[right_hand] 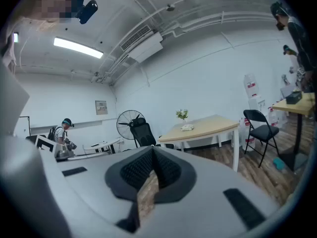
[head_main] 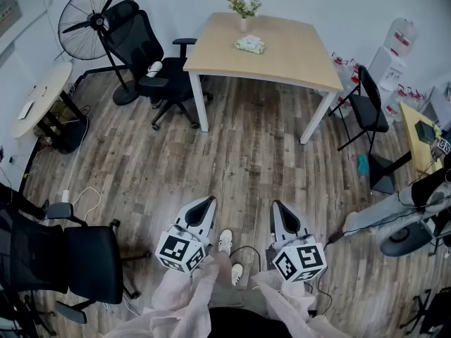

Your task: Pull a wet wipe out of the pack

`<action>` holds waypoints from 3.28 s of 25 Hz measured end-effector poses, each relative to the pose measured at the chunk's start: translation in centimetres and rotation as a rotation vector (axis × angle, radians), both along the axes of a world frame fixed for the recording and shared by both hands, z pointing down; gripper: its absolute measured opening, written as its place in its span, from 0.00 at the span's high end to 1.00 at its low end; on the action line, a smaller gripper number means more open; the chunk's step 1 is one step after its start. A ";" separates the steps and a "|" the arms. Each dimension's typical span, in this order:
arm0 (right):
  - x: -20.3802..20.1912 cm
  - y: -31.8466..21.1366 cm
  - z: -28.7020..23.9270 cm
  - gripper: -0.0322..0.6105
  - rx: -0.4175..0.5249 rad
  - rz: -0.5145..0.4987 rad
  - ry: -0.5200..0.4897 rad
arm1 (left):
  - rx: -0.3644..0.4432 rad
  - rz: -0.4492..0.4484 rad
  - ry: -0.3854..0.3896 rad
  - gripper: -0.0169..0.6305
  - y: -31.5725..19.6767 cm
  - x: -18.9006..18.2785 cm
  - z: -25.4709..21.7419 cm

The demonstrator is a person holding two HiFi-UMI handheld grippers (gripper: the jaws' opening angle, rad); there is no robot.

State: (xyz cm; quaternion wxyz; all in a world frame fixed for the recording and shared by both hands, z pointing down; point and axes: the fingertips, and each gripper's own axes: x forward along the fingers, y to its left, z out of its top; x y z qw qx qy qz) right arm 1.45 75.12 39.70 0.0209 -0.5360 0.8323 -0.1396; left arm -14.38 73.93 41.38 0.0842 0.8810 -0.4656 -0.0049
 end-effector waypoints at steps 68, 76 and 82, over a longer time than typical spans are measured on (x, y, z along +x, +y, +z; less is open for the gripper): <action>1.3 -33.3 0.2 0.94 -0.035 -0.012 0.079 | -0.055 0.043 -0.024 0.96 -33.8 1.9 0.1; 1.6 -34.7 0.9 0.94 -0.059 -0.008 0.084 | -0.085 0.043 -0.032 0.96 -35.0 2.0 1.2; 1.8 -36.5 1.4 0.94 -0.067 -0.010 0.095 | -0.095 0.033 -0.023 0.96 -37.2 2.1 1.6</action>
